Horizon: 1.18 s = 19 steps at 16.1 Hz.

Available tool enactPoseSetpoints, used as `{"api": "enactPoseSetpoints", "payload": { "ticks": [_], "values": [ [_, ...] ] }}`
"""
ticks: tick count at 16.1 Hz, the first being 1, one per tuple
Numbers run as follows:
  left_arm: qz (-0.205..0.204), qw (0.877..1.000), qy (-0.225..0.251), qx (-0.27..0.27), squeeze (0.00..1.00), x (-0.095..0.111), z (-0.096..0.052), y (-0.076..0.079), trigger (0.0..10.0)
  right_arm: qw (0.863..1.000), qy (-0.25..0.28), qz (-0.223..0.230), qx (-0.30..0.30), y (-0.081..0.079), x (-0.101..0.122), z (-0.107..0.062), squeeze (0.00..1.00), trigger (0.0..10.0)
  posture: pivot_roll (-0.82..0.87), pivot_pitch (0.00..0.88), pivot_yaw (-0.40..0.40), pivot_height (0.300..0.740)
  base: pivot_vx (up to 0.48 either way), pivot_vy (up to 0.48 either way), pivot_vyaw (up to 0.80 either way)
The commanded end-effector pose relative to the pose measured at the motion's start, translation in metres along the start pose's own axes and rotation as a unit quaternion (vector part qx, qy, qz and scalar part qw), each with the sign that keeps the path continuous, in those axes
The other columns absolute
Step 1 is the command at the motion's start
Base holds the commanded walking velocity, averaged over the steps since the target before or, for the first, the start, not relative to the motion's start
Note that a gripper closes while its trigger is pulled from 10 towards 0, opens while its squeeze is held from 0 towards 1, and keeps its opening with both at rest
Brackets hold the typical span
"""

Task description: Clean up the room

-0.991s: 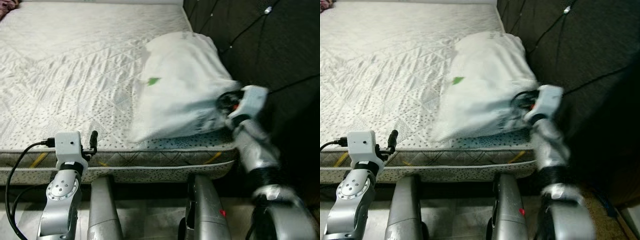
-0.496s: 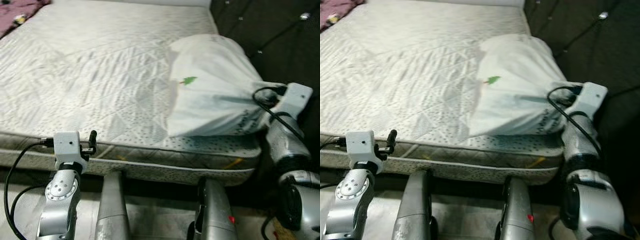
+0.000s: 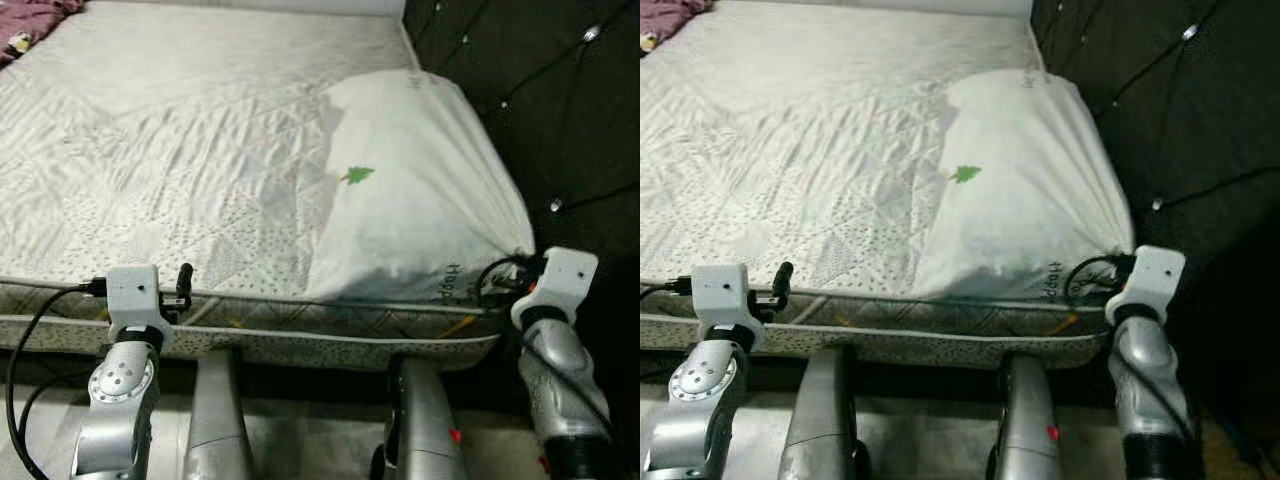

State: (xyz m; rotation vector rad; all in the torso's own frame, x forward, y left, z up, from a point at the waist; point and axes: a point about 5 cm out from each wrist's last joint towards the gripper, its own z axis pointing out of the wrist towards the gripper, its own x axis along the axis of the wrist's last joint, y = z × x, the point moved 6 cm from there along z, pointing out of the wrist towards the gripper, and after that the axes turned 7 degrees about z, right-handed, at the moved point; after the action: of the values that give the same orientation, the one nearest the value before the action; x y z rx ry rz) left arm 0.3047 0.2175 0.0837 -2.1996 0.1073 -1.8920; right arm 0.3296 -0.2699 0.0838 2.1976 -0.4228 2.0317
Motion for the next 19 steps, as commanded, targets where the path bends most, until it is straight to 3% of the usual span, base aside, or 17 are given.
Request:
{"api": "enactPoseSetpoints", "payload": {
  "ticks": [1, 3, 6, 7, 8, 11, 15, 18, 19],
  "values": [
    [0.003, 1.000, 0.001, -0.008, 0.00, 0.001, 0.001, 0.001, 10.0, 1.000, -0.020, 0.002, -0.002, 0.000, -0.009, -0.006, 0.00, 0.0, 0.03, 0.000, -0.024, 0.509, 0.000, 0.000, 0.00],
    [0.003, 1.000, 0.002, -0.009, 0.00, 0.002, 0.002, 0.002, 10.0, 1.000, -0.018, 0.014, 0.003, -0.010, -0.001, -0.002, 0.00, 0.0, 0.02, 0.000, -0.022, 0.509, 0.000, 0.000, 0.00],
    [0.005, 1.000, -0.002, -0.008, 0.00, -0.001, -0.001, 0.001, 10.0, 0.999, 0.003, 0.033, 0.024, -0.034, 0.021, 0.019, 0.00, 0.0, 0.03, 0.000, -0.020, 0.509, 0.000, 0.000, 0.00],
    [0.004, 1.000, -0.005, -0.006, 0.00, -0.003, -0.003, 0.000, 10.0, 0.999, 0.006, 0.031, 0.032, -0.040, 0.024, 0.021, 0.00, 4.6, 0.03, 0.000, -0.019, 0.509, 0.000, 0.000, 0.00],
    [0.004, 1.000, -0.010, -0.002, 0.00, -0.006, -0.004, -0.002, 10.0, 0.998, 0.012, 0.030, 0.047, -0.050, 0.028, 0.024, 1.00, 10.0, 0.03, 0.000, -0.021, 0.509, 0.000, 0.000, 0.00],
    [0.002, 1.000, -0.015, 0.001, 0.00, -0.011, -0.007, -0.002, 10.0, 0.998, 0.005, 0.012, 0.056, -0.058, 0.019, 0.016, 1.00, 10.0, 0.03, 0.000, -0.025, 0.509, 0.000, 0.000, 0.00],
    [0.006, 1.000, -0.013, -0.005, 0.00, -0.009, -0.005, 0.000, 10.0, 0.999, -0.037, -0.019, 0.015, -0.033, -0.008, -0.001, 1.00, 10.0, 0.02, 0.000, -0.022, 0.509, 0.000, 0.000, 0.00],
    [0.007, 1.000, -0.002, -0.003, 0.00, -0.002, -0.001, -0.001, 10.0, 0.999, -0.025, -0.034, 0.018, -0.029, -0.005, -0.008, 1.00, 10.0, 0.02, 0.000, -0.025, 0.509, 0.000, 0.000, 0.00],
    [0.007, 1.000, 0.003, -0.005, 0.00, 0.001, 0.001, 0.001, 10.0, 0.997, 0.001, -0.073, 0.026, -0.031, 0.005, -0.009, 1.00, 10.0, 0.02, 0.000, -0.022, 0.509, 0.000, 0.000, 0.00]
  ]
}}
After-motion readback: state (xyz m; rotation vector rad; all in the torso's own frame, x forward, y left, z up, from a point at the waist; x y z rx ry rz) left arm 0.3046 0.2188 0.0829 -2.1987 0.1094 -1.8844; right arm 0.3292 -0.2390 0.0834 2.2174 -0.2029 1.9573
